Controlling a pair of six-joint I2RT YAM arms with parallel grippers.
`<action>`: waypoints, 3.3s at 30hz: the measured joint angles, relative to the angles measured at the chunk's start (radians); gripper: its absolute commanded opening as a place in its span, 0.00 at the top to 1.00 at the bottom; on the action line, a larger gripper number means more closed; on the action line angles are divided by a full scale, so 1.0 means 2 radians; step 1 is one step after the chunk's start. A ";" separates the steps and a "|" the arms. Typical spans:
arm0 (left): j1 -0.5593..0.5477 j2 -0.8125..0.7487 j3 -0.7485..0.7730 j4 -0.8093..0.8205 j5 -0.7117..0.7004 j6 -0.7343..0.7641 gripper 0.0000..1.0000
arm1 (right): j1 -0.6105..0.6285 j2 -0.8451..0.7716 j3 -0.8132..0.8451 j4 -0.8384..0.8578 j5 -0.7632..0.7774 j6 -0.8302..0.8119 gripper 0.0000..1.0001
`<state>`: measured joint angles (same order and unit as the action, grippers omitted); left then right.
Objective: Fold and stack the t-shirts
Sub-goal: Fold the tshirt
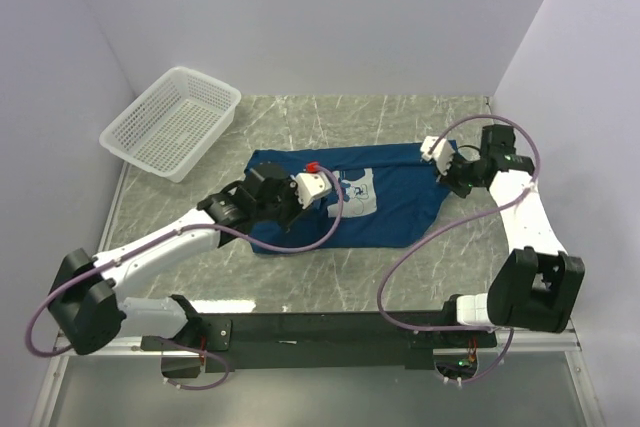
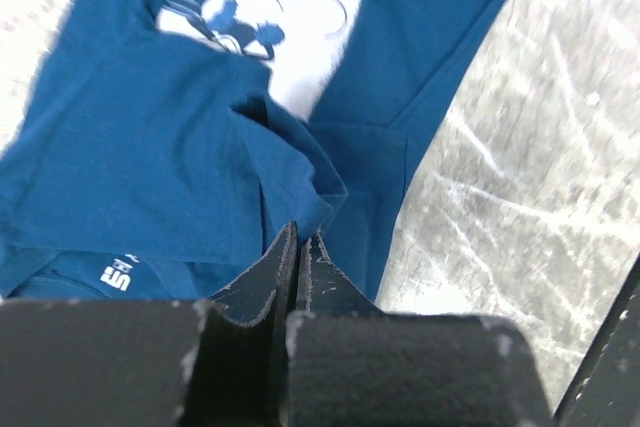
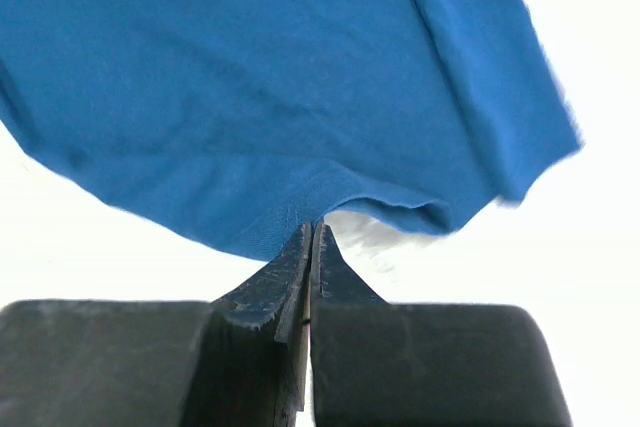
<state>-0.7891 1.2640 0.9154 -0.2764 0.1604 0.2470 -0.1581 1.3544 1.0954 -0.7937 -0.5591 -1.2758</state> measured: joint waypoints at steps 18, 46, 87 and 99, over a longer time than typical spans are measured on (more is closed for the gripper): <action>0.002 -0.241 -0.074 0.049 -0.078 -0.110 0.99 | -0.163 -0.027 -0.018 0.005 -0.137 0.232 1.00; 0.003 -0.263 -0.118 0.047 -0.100 -0.170 0.99 | -0.176 0.141 0.049 -0.157 -0.123 0.183 1.00; 0.009 -0.243 -0.146 0.080 -0.094 -0.155 0.99 | 0.082 0.252 0.147 -0.162 0.051 -0.281 0.46; 0.011 -0.242 -0.153 0.082 -0.094 -0.155 0.99 | 0.118 0.294 0.146 -0.149 0.082 -0.300 0.48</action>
<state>-0.7670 0.7792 0.6098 -0.1127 -0.0269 -0.0635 0.0772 1.9423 1.3884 -1.0916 -0.3946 -1.8751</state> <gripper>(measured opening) 0.021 0.527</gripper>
